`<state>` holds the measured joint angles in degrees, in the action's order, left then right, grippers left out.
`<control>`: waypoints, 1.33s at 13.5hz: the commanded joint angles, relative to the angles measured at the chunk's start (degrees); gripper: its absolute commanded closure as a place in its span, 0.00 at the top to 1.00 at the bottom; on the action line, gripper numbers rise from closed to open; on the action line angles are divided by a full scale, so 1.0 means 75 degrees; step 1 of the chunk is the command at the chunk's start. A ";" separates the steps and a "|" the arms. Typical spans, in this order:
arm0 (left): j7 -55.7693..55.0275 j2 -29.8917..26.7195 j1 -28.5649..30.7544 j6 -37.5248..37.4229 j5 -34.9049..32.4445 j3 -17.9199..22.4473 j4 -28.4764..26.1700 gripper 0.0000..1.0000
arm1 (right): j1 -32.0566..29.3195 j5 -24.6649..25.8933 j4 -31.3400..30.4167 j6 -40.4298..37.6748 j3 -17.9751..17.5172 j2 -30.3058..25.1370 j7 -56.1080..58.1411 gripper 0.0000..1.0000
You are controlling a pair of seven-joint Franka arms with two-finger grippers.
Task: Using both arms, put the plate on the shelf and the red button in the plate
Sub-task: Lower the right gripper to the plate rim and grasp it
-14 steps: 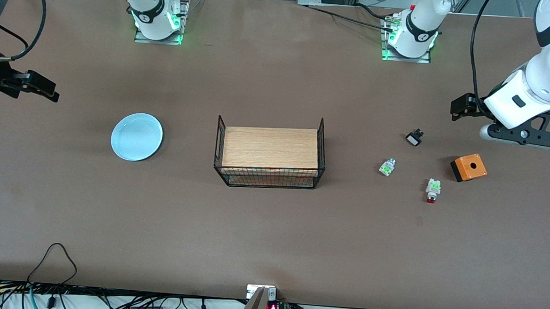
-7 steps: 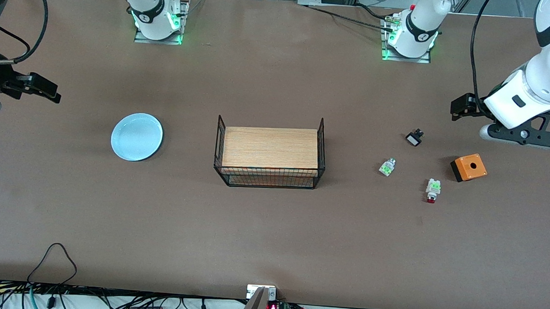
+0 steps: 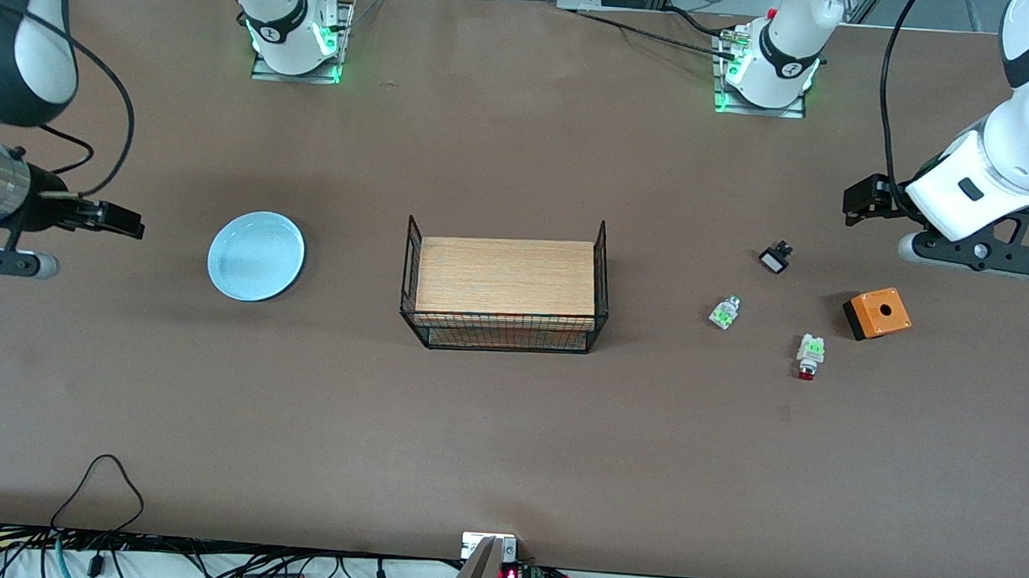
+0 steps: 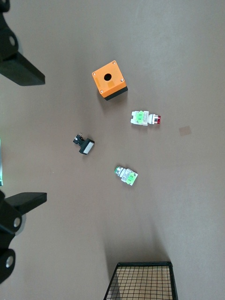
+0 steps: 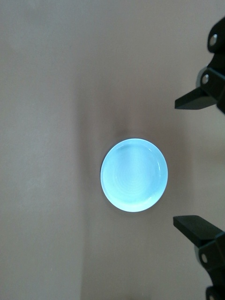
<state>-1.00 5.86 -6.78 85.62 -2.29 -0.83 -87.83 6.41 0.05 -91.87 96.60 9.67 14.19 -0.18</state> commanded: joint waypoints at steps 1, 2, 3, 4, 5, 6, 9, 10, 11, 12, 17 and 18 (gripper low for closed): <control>0.0109 0.0121 -0.0033 -0.0060 -0.0175 0.0017 0.0262 1.00 | -0.0034 0.0075 -0.0194 0.0419 -0.0035 0.0194 -0.0081 1.00; 0.0098 0.0121 -0.0033 -0.0060 -0.0175 0.0017 0.0262 1.00 | 0.0000 0.0075 -0.0509 0.0780 -0.0023 0.0194 -0.0081 1.00; 0.0098 0.0132 -0.0022 -0.0060 -0.0187 0.0017 0.0262 1.00 | 0.0001 0.0063 -0.1197 0.1364 -0.0023 0.0020 -0.0070 1.00; 0.0109 0.0121 -0.0021 -0.0060 -0.0187 0.0017 0.0262 1.00 | -0.0069 0.0063 -0.1795 0.1869 -0.0023 -0.0097 0.0035 1.00; 0.0109 0.0121 -0.0021 -0.0060 -0.0176 0.0017 0.0262 1.00 | -0.0197 0.0063 -0.2219 0.2292 -0.0023 -0.0099 0.0082 1.00; 0.0109 0.0121 -0.0021 -0.0060 -0.0187 0.0017 0.0262 1.00 | -0.0233 0.0063 -0.2676 0.2690 -0.0023 -0.0133 0.0222 1.00; 0.0109 0.0121 -0.0010 -0.0060 -0.0187 0.0017 0.0250 1.00 | -0.0233 0.0075 -0.3603 0.3254 -0.0023 -0.0110 0.0481 1.00; 0.0109 0.0121 0.0002 -0.0060 -0.0187 0.0017 0.0250 1.00 | -0.0257 0.0075 -0.3826 0.3547 -0.0023 -0.0110 0.0493 1.00; 0.0109 0.0121 0.0014 -0.0060 -0.0187 0.0017 0.0262 1.00 | -0.0361 0.0075 -0.4037 0.3863 -0.0023 -0.0052 0.0586 1.00; 0.0109 0.0121 0.0025 -0.0060 -0.0187 0.0017 0.0250 1.00 | -0.0467 0.0075 -0.4213 0.4237 -0.0023 0.0053 0.0784 1.00; 0.0109 0.0121 0.0061 -0.0095 -0.0129 0.0017 0.0238 1.00 | -0.0679 0.0028 -0.4964 0.6008 -0.0035 0.0370 0.1032 1.00; 0.0109 0.0121 0.0061 -0.0084 -0.0140 0.0017 0.0238 1.00 | -0.0679 0.0016 -0.5000 0.6138 -0.0035 0.0428 0.1032 1.00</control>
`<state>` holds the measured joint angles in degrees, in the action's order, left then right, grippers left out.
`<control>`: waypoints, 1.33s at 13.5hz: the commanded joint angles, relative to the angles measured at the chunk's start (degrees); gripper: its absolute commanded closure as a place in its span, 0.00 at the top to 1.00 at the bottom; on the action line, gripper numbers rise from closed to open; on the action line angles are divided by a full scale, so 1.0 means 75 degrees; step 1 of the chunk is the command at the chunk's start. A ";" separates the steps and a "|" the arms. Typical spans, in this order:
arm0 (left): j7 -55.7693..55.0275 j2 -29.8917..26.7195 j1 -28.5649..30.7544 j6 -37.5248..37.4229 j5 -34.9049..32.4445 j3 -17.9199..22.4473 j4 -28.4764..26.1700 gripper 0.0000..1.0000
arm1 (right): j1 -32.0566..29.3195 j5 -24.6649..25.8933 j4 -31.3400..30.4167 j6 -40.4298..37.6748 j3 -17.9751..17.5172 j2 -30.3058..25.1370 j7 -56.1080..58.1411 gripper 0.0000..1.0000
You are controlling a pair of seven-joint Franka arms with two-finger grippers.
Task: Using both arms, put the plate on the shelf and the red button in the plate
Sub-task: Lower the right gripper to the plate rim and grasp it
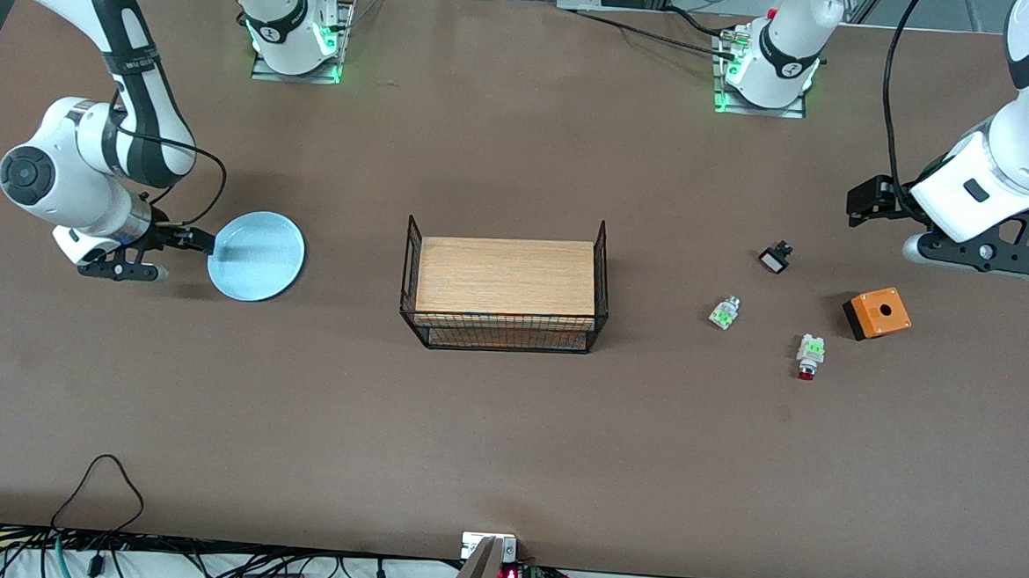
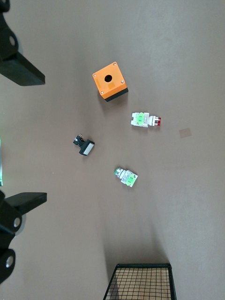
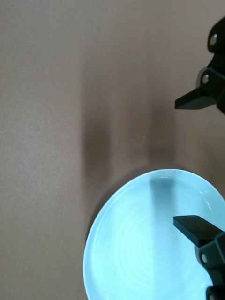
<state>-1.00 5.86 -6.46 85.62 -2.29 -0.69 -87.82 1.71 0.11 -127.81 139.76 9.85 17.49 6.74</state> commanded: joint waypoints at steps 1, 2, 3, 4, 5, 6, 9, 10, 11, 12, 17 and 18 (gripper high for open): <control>0.0109 0.0121 0.0007 -0.0072 -0.0140 -0.0001 0.0237 1.00 | -0.0053 -0.0003 -0.0209 0.0478 -0.0060 0.0058 0.0109 1.00; 0.0109 0.0121 -0.0005 -0.0072 -0.0140 -0.0001 0.0237 1.00 | -0.0053 -0.0003 -0.0209 0.0618 -0.0060 0.0163 0.0109 1.00; 0.0109 0.0121 -0.0005 -0.0072 -0.0128 -0.0001 0.0237 1.00 | -0.0064 -0.0003 -0.0221 0.0736 -0.0060 0.0234 0.0121 1.00; 0.0109 0.0121 -0.0005 -0.0072 -0.0139 -0.0001 0.0237 1.00 | -0.0076 -0.0038 -0.0256 0.0760 -0.0060 0.0327 0.0121 1.00; 0.0109 0.0121 -0.0005 -0.0072 -0.0140 -0.0001 0.0237 1.00 | -0.0076 -0.0038 -0.0314 0.0876 -0.0072 0.0398 0.0144 1.00; 0.0109 0.0121 -0.0005 -0.0072 -0.0128 -0.0001 0.0237 1.00 | -0.0076 -0.0038 -0.0315 0.0901 -0.0072 0.0399 0.0144 1.00; 0.0109 0.0121 0.0007 -0.0072 -0.0128 -0.0001 0.0237 1.00 | -0.0088 -0.0073 -0.0326 0.0983 -0.0072 0.0527 0.0144 1.00; 0.0109 0.0121 0.0007 -0.0072 -0.0128 -0.0001 0.0237 1.00 | -0.0088 -0.0073 -0.0326 0.0994 -0.0072 0.0539 0.0144 1.00; 0.0109 0.0121 0.0007 -0.0072 -0.0128 -0.0001 0.0237 1.00 | -0.0076 -0.0073 -0.0326 0.0995 -0.0072 0.0586 0.0144 0.99; 0.0109 0.0121 0.0007 -0.0083 -0.0128 -0.0001 0.0237 1.00 | -0.0076 -0.0073 -0.0326 0.1006 -0.0072 0.0656 0.0144 0.93; 0.0109 0.0121 0.0018 -0.0083 -0.0128 -0.0001 0.0237 1.00 | -0.0018 -0.0073 -0.0326 0.0948 -0.0083 0.0633 0.0121 0.26; 0.0109 0.0121 0.0018 -0.0095 -0.0128 -0.0001 0.0237 1.00 | -0.0006 -0.0085 -0.0326 0.0936 -0.0083 0.0621 0.0132 0.14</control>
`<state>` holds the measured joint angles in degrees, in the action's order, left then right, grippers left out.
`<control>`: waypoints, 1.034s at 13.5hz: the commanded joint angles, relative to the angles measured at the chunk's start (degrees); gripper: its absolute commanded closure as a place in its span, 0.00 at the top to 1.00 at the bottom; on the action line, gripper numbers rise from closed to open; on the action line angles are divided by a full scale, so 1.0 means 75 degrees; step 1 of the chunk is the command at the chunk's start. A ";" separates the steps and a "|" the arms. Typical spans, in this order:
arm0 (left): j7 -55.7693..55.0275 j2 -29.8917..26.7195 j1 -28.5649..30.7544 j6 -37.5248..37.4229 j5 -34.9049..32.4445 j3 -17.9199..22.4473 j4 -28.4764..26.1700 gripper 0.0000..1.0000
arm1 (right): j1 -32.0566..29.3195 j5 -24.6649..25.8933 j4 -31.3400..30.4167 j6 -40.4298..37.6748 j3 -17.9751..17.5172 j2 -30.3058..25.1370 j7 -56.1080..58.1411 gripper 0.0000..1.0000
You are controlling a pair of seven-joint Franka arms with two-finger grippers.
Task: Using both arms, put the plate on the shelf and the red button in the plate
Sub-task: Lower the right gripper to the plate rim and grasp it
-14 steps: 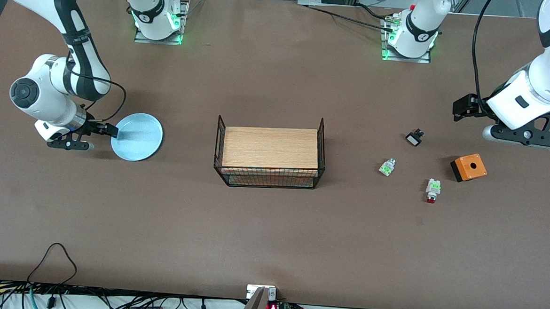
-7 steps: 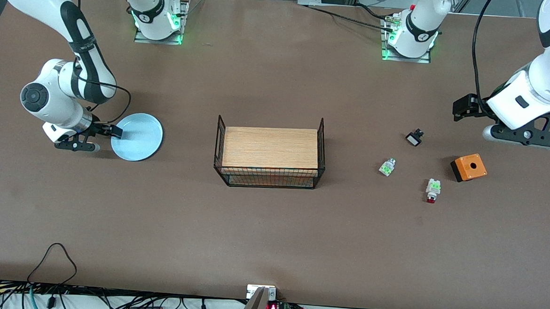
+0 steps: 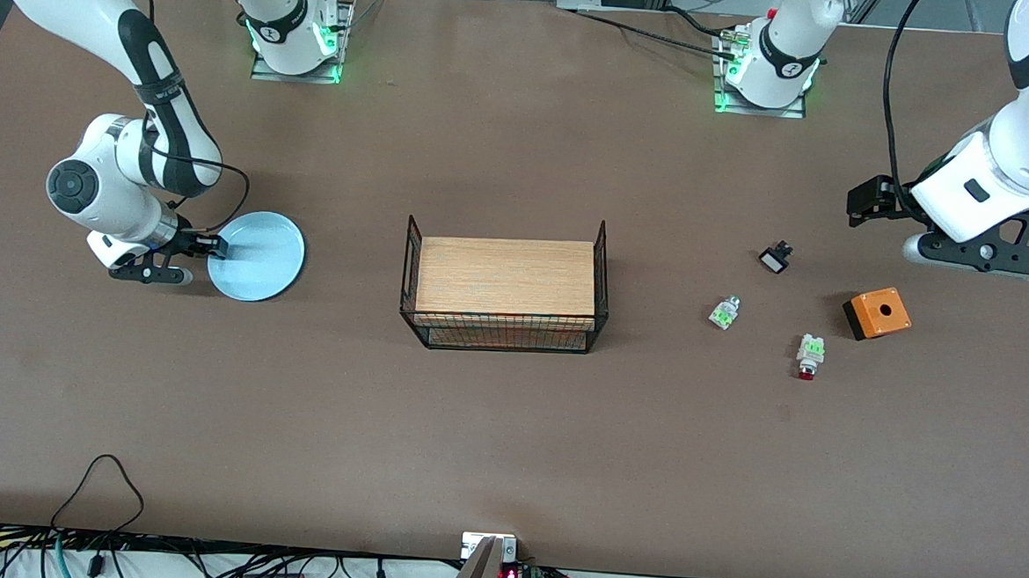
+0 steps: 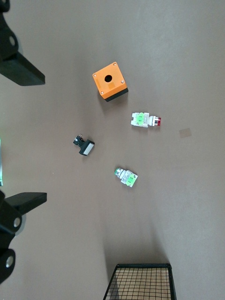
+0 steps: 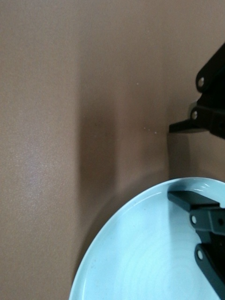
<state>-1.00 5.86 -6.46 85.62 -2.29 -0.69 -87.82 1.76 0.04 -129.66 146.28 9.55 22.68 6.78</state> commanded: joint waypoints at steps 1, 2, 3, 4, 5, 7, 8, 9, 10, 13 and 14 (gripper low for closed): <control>0.0109 0.0120 0.0017 -0.0083 -0.0128 -0.0002 0.0226 1.00 | -0.0001 -0.0064 -0.0080 0.0043 -0.0043 -0.0083 0.0116 0.04; 0.0109 0.0120 0.0029 -0.0083 -0.0128 -0.0002 0.0237 1.00 | 0.0011 -0.0064 -0.0080 0.0019 -0.0055 -0.0094 0.0081 0.00; 0.0109 0.0120 0.0029 -0.0083 -0.0128 -0.0002 0.0226 1.00 | 0.0011 -0.0064 -0.0068 -0.0085 -0.0055 -0.0118 0.0080 0.00; 0.0109 0.0120 0.0029 -0.0083 -0.0128 -0.0002 0.0237 1.00 | 0.0011 -0.0064 -0.0068 -0.0145 -0.0055 -0.0153 0.0080 0.00; 0.0109 0.0120 0.0029 -0.0083 -0.0128 -0.0002 0.0226 1.00 | 0.0023 -0.0064 -0.0056 -0.0180 -0.0067 -0.0188 0.0092 0.00; 0.0109 0.0109 0.0017 -0.0083 -0.0128 -0.0002 0.0226 1.00 | 0.0069 -0.0064 -0.0056 -0.0320 -0.0078 -0.0363 0.0057 0.00; 0.0109 0.0109 0.0017 -0.0083 -0.0128 -0.0002 0.0226 1.00 | 0.0093 -0.0076 -0.0045 -0.0564 -0.0102 -0.0526 0.0034 0.00; 0.0109 0.0109 0.0005 -0.0083 -0.0128 -0.0002 0.0226 1.00 | 0.0093 -0.0088 -0.0033 -0.0857 -0.0183 -0.0760 0.0010 0.00; 0.0109 0.0120 -0.0006 -0.0083 -0.0128 -0.0002 0.0237 1.00 | 0.0105 -0.0192 -0.0021 -0.1162 -0.0242 -0.1029 -0.0071 0.00; 0.0109 0.0109 -0.0018 -0.0083 -0.0128 -0.0002 0.0237 1.00 | 0.0339 -0.0474 0.0083 -0.2087 -0.0242 -0.1815 -0.0329 0.00; 0.0109 0.0109 -0.0030 -0.0083 -0.0139 -0.0002 0.0237 1.00 | 0.0351 -0.0486 0.0235 -0.2450 -0.0242 -0.1968 -0.0458 0.00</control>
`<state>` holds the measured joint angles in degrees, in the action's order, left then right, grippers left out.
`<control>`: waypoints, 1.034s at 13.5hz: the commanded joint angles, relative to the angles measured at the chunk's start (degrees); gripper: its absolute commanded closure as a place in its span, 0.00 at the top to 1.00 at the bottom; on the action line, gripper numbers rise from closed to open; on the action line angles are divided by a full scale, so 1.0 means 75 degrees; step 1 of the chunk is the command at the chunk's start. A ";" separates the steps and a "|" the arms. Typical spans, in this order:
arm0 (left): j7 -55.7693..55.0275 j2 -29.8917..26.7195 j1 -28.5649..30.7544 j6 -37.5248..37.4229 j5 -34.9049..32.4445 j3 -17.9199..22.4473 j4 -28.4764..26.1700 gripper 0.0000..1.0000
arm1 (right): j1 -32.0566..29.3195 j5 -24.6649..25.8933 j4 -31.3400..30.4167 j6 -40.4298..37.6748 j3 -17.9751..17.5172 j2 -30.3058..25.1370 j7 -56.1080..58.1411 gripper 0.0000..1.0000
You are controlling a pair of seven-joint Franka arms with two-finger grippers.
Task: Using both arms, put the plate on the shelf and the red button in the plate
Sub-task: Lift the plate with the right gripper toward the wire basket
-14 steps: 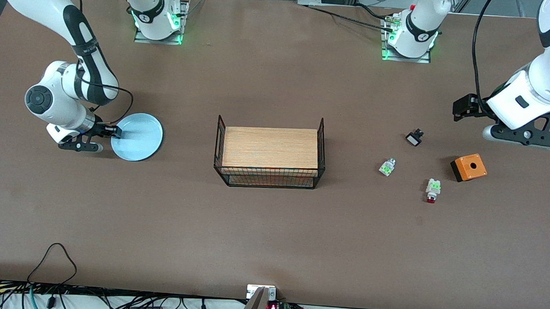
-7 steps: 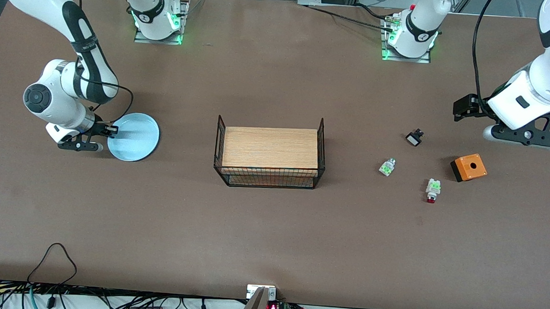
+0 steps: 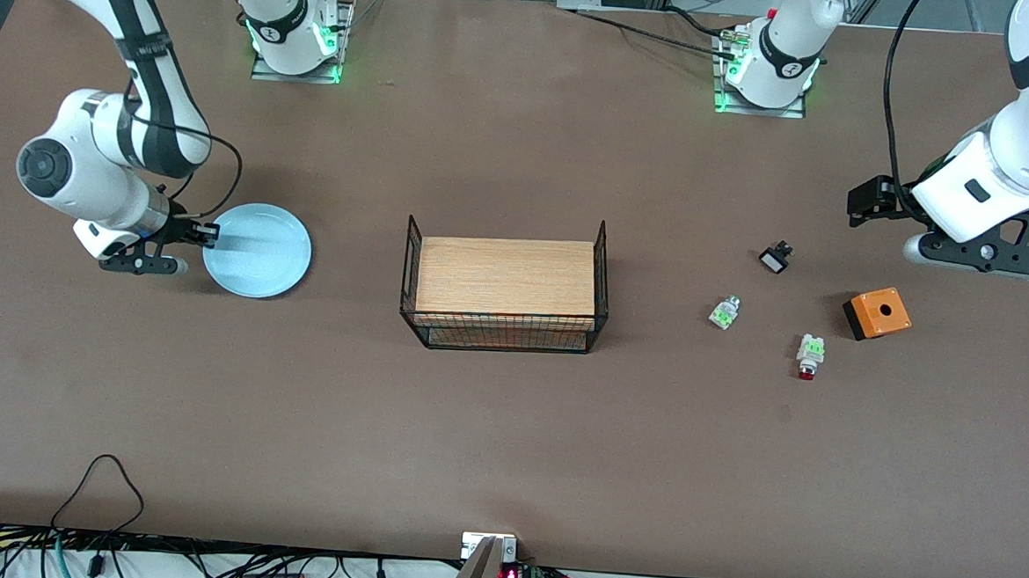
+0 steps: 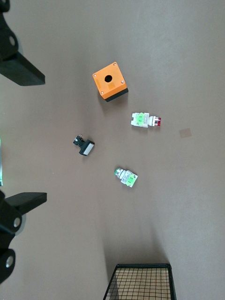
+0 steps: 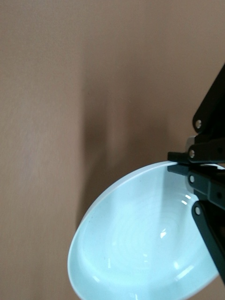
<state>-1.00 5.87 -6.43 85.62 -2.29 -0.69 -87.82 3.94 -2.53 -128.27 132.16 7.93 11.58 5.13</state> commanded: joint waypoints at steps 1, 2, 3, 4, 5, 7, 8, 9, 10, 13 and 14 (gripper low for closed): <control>0.0109 0.0108 -0.0034 -0.0083 -0.0140 -0.0001 0.0237 1.00 | 0.0084 -0.0271 0.0250 -0.0919 -0.0026 -0.0617 -0.0297 0.00; 0.0109 0.0108 -0.0034 -0.0083 -0.0140 -0.0001 0.0237 1.00 | 0.0095 -0.0458 0.0460 -0.1305 -0.0026 -0.0699 -0.0321 0.00; 0.0109 0.0108 -0.0022 -0.0095 -0.0128 -0.0001 0.0226 1.00 | 0.0130 -0.0726 0.0695 -0.1738 -0.0026 -0.0805 -0.0414 0.00; 0.0109 0.0108 -0.0010 -0.0095 -0.0128 -0.0001 0.0226 1.00 | 0.0258 -0.0973 0.0987 -0.2230 -0.0026 -0.0899 -0.0740 0.00; 0.0109 0.0108 0.0013 -0.0083 -0.0128 -0.0001 0.0226 1.00 | 0.0422 -0.1091 0.1303 -0.2734 -0.0026 -0.0958 -0.1277 0.00; 0.0109 0.0108 0.0013 -0.0107 -0.0128 -0.0001 0.0214 1.00 | 0.0796 -0.1267 0.1960 -0.3602 -0.0026 -0.1145 -0.2355 0.00; 0.0109 0.0097 -0.0010 -0.0118 -0.0128 -0.0001 0.0214 1.00 | 0.1019 -0.1407 0.2241 -0.4023 -0.0026 -0.1238 -0.2952 0.00; 0.0109 0.0108 -0.0010 -0.0119 -0.0128 -0.0001 0.0214 1.00 | 0.1207 -0.1548 0.2511 -0.4376 -0.0026 -0.1309 -0.3596 0.00; 0.0109 0.0108 -0.0010 -0.0119 -0.0128 -0.0001 0.0214 1.00 | 0.1395 -0.1712 0.2757 -0.4623 -0.0026 -0.1333 -0.4148 0.00; 0.0109 0.0097 -0.0022 -0.0130 -0.0128 -0.0001 0.0202 1.00 | 0.2108 -0.2053 0.3390 -0.5024 -0.0026 -0.1345 -0.5964 0.00; 0.0109 0.0097 -0.0022 -0.0130 -0.0128 -0.0001 0.0202 1.00 | 0.2459 -0.2053 0.3520 -0.5001 -0.0037 -0.1333 -0.6666 0.00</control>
<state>-0.99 5.87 -6.43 85.56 -2.29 -0.69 -87.83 18.41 -16.81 -104.75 96.04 7.24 1.00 -36.53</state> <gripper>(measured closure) 0.000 0.974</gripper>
